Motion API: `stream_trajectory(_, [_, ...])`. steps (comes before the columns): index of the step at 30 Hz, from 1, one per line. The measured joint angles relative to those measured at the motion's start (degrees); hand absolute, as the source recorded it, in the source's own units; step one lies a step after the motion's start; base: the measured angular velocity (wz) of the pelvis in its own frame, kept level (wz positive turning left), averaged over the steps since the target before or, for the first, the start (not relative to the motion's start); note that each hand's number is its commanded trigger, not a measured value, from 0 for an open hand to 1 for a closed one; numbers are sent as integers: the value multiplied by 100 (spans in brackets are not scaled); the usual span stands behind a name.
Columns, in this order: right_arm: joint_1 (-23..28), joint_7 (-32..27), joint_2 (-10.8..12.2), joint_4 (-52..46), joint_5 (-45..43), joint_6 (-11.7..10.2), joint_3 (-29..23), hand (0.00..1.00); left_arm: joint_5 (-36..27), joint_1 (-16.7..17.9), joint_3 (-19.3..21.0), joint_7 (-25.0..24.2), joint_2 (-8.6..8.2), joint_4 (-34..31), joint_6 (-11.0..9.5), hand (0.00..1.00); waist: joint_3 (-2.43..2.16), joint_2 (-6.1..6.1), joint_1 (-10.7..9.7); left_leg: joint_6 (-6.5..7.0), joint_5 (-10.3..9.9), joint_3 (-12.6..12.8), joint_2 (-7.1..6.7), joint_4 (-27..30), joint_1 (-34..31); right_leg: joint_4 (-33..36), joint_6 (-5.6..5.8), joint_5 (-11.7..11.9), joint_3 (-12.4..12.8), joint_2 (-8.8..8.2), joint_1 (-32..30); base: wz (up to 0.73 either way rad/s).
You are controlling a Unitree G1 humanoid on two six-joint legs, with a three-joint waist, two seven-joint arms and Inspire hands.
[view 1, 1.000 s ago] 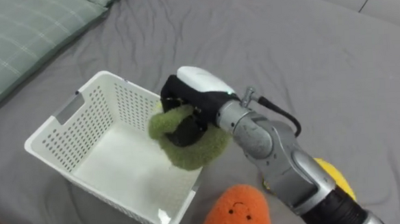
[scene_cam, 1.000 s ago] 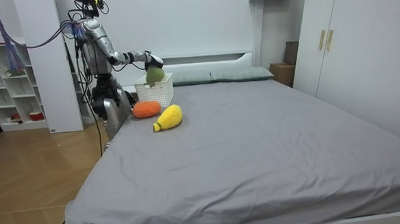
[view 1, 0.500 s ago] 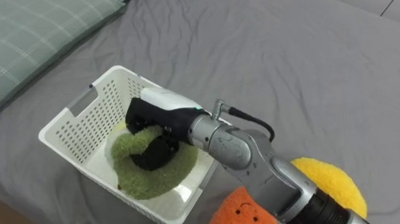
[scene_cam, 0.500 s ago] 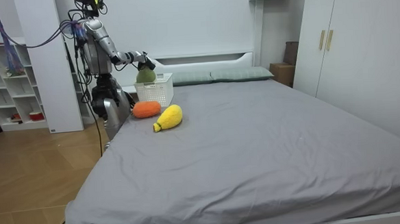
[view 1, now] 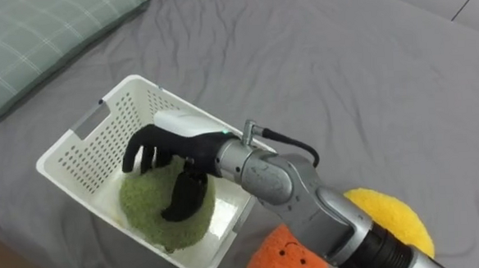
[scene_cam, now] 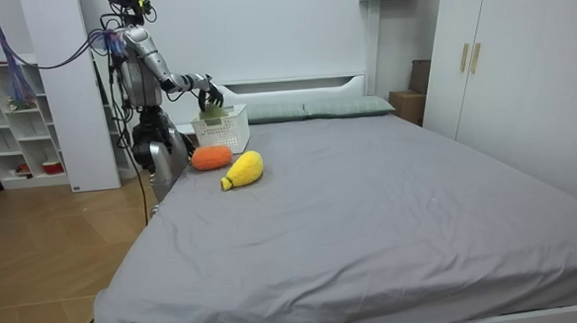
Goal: Collect toys from the bed
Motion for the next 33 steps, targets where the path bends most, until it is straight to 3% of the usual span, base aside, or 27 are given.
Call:
stream_trajectory(6, [0, 22, -32, 0, 3, -12, 0, 0, 0, 0, 3, -1, 0, 0, 0, 0, 3, 5, 5, 0, -1, 1, 2, 0, -14, -1, 0, 0, 0, 2, -12, 0])
stream_trajectory(14, [1, -93, -185, -4, -47, -193, -216, 0, -1, 11, 80, 0, -1, 0, -1, 0, 14, 23, -51, 0, 0, 11, 5, 7, 19, 0, 0, 0, 11, -2, -9, 0])
stream_trajectory(17, [50, -221, -305, -168, -50, -247, -557, 0, 3, 62, 187, 10, -14, -17, -24, 0, 25, 46, -121, 2, 0, 8, 6, 19, 13, 0, 2, 2, 6, -13, -7, 0])
stream_trajectory(20, [130, -508, -351, -256, 79, -374, -986, 0, -2, 178, 357, 12, -38, -22, -28, 0, 22, 101, -328, 3, -1, 10, 2, 37, 17, 1, 6, 5, 16, -15, 10, 0])
stream_trajectory(23, [493, -906, -372, -525, 60, -463, -1548, 0, 53, 266, 553, 55, -168, -66, -49, 0, -10, 173, -437, 5, -2, 72, 7, 27, 64, 6, 10, 8, 103, -9, 19, -10])
stream_trajectory(24, [591, -1082, -376, -525, 66, -524, -1762, 0, 44, 340, 580, 76, -202, -120, -71, 0, 5, 229, -515, 5, -2, 102, 11, 14, 121, 6, 10, 10, 136, -8, 56, -12])
stream_trajectory(25, [767, -1318, -405, -513, 72, -585, -1984, 0, 37, 408, 582, 102, -218, -117, -97, 0, -11, 270, -615, 5, -2, 121, 10, -2, 186, 6, 11, 10, 142, -10, 114, -8])
stream_trajectory(29, [1103, -1835, -679, -338, 328, -622, -2554, 0, 40, 534, 823, 178, -226, -110, -106, 0, -7, 315, -816, 5, -2, 193, 17, -11, 255, 14, 7, 12, 197, -12, 173, -8])
stream_trajectory(33, [1457, -2337, -770, -83, 560, -630, -3240, 0, 38, 699, 1022, 180, -323, -138, -101, 0, -64, 352, -1042, 11, -8, 274, 41, -8, 278, 43, 3, 15, 280, -19, 161, -10])
